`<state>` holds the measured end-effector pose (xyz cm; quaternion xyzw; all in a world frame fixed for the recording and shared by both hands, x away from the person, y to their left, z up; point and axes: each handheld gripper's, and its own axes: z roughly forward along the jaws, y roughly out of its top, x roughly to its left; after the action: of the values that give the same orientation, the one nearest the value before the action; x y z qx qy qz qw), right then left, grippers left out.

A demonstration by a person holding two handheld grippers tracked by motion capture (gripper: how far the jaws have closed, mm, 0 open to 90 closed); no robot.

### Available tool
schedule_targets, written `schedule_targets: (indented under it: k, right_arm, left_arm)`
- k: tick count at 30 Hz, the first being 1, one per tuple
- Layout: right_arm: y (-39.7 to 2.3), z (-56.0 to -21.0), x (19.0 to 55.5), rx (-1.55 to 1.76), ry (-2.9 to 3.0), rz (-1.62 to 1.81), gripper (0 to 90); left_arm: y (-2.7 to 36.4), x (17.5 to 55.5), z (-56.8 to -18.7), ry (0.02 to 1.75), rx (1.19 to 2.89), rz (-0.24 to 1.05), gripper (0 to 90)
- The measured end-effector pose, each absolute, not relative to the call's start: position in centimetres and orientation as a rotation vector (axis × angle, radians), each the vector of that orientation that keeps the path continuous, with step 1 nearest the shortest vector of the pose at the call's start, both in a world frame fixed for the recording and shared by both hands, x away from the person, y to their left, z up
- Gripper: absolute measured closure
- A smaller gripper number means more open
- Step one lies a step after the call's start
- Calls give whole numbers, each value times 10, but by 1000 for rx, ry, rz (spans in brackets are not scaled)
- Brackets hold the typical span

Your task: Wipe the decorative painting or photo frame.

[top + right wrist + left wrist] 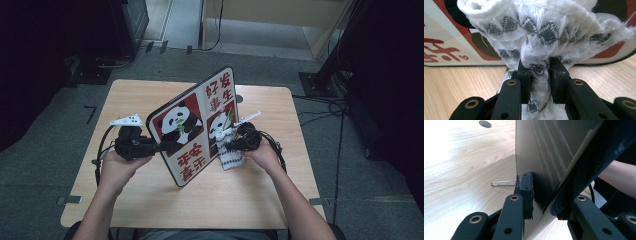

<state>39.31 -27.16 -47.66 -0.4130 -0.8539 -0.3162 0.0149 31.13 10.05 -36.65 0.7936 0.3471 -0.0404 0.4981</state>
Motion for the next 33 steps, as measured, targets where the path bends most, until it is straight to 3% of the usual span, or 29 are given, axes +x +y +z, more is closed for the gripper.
schedule_targets:
  k: [11, 33]
  right_arm:
    - [-276, -465, 393, -1279, -2661, -1018, 759]
    - [-267, -381, 382, -1146, -2712, -1244, 759]
  left_arm:
    - [100, 311, -366, 843, 1920, -95, 739]
    - [100, 311, -367, 852, 1912, -95, 741]
